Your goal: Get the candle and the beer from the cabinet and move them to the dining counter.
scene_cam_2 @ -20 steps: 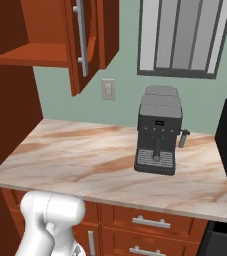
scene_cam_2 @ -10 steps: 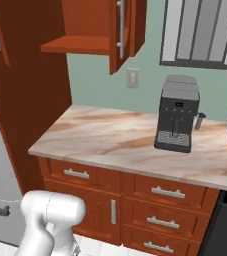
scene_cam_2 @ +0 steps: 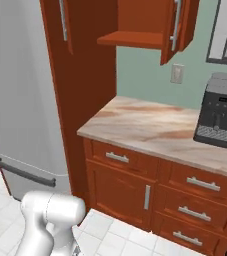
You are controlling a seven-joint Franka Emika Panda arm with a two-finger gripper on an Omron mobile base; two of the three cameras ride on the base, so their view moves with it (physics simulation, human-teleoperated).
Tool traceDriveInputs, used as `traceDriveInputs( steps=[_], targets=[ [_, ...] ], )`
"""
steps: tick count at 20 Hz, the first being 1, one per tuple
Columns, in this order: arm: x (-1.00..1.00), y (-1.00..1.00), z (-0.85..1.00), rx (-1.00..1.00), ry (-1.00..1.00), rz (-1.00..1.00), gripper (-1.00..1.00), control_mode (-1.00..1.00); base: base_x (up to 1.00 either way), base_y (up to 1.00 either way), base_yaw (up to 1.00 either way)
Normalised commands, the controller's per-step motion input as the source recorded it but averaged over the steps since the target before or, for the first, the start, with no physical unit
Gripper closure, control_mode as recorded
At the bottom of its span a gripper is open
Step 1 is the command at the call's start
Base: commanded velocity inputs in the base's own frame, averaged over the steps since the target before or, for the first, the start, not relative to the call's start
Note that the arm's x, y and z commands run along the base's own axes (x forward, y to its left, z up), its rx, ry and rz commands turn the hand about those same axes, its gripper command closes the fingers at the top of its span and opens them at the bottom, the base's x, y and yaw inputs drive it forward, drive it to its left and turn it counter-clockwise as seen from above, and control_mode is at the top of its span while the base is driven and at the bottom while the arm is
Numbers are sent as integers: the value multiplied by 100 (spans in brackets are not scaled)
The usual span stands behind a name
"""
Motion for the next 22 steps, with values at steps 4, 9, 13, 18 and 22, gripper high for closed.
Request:
traceDriveInputs(
  steps=[4, 9, 13, 18, 22],
  targets=[
    [0, 0, 0, 0, 0, 0, 100, 100, -18, 42, 49],
    [0, 0, 0, 0, 0, 0, 100, 100, -23, 38, 52],
    [0, 0, 0, 0, 0, 0, 100, 100, -27, 54, 46],
    [0, 0, 0, 0, 0, 0, 100, 100, -21, 62, 47],
    [0, 0, 0, 0, 0, 0, 100, 100, -16, 65, 47]
  ],
)
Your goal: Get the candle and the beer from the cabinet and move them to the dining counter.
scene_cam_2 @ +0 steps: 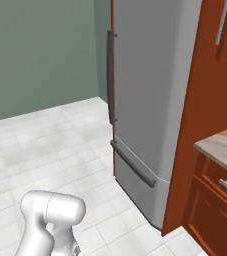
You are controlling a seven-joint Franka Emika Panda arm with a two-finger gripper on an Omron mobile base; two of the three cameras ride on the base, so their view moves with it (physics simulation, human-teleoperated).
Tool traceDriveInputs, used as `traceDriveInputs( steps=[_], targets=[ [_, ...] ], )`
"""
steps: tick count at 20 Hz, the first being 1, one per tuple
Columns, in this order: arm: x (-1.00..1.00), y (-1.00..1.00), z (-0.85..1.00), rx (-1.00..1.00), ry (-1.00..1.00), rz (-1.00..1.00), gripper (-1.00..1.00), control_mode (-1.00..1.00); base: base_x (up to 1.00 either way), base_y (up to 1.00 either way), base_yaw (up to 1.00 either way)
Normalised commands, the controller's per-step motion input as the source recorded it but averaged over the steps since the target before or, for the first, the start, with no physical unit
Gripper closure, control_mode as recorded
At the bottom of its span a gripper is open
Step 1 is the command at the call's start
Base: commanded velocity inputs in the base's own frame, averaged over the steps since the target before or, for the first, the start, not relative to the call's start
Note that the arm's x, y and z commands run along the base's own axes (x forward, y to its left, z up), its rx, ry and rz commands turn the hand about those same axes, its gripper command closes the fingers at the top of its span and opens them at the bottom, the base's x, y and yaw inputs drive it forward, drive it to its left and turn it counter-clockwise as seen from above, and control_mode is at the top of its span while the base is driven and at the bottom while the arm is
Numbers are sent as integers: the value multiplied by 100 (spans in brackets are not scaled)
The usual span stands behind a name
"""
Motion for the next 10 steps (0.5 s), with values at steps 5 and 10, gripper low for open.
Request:
traceDriveInputs(
  steps=[5, 10],
  targets=[
    [0, 0, 0, 0, 0, 0, 100, 100, -6, 51, 49],
    [0, 0, 0, 0, 0, 0, 100, 100, 4, 20, 48]
  ],
)
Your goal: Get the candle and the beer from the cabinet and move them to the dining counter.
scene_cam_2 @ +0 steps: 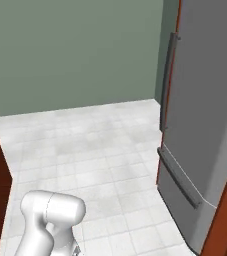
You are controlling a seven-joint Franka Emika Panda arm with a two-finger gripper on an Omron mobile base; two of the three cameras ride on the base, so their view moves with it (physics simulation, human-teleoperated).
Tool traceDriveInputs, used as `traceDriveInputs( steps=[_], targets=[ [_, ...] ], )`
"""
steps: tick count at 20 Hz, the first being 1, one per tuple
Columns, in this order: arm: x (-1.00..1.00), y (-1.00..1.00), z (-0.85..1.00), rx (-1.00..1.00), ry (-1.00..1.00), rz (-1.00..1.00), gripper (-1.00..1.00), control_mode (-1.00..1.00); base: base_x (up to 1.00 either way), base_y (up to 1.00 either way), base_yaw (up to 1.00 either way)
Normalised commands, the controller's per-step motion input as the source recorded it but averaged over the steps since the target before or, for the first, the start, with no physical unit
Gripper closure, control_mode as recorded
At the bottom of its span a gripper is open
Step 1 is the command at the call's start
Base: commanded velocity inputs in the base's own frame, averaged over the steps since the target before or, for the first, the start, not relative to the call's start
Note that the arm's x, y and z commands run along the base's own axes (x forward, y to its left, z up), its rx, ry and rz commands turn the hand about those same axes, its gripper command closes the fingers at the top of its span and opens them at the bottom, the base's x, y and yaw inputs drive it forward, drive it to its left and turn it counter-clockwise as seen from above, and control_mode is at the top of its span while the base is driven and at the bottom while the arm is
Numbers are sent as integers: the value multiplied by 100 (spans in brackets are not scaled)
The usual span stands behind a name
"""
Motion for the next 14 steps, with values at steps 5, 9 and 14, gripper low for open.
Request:
traceDriveInputs(
  steps=[5, 9, 14],
  targets=[
    [0, 0, 0, 0, 0, 0, 100, 100, 9, -2, 41],
    [0, 0, 0, 0, 0, 0, 100, 100, 15, -15, 38],
    [0, 0, 0, 0, 0, 0, 100, 100, 26, -8, 36]
  ],
)
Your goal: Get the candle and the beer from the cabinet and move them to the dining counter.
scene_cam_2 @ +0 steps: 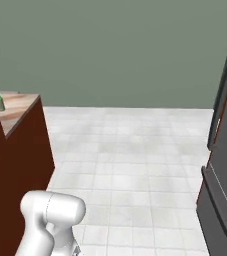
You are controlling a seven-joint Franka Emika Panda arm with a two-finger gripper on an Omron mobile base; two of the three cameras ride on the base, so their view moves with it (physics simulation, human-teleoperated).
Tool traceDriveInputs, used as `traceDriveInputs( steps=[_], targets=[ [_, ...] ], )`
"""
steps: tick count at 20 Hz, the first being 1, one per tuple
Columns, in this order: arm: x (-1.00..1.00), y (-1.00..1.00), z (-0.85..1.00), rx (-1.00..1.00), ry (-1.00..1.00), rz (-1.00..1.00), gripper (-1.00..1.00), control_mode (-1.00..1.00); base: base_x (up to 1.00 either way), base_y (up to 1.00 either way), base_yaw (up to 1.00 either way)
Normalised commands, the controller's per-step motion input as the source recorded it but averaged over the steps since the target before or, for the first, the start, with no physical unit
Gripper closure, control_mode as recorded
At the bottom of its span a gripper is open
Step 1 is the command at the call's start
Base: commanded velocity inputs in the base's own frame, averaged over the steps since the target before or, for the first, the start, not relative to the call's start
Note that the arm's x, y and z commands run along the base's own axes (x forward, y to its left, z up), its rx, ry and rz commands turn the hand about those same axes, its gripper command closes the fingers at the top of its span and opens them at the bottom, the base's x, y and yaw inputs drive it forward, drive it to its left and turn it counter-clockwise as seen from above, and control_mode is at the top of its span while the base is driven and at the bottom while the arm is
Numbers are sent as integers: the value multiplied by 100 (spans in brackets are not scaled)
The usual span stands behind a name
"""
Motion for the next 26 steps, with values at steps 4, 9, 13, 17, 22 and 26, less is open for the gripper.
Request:
traceDriveInputs(
  steps=[4, 9, 13, 17, 22, 26],
  targets=[
    [0, 0, 0, 0, 0, 0, 100, 100, 39, -9, 36],
    [0, 0, 0, 0, 0, 0, 100, 100, 53, -40, 32],
    [0, 0, 0, 0, 0, 0, 100, 100, 67, -57, 28],
    [0, 0, 0, 0, 0, 0, 100, 100, 66, -64, 27],
    [0, 0, 0, 0, 0, 0, 100, 100, 68, -55, 28],
    [0, 0, 0, 0, 0, 0, 100, 100, 73, -48, 32]
  ],
)
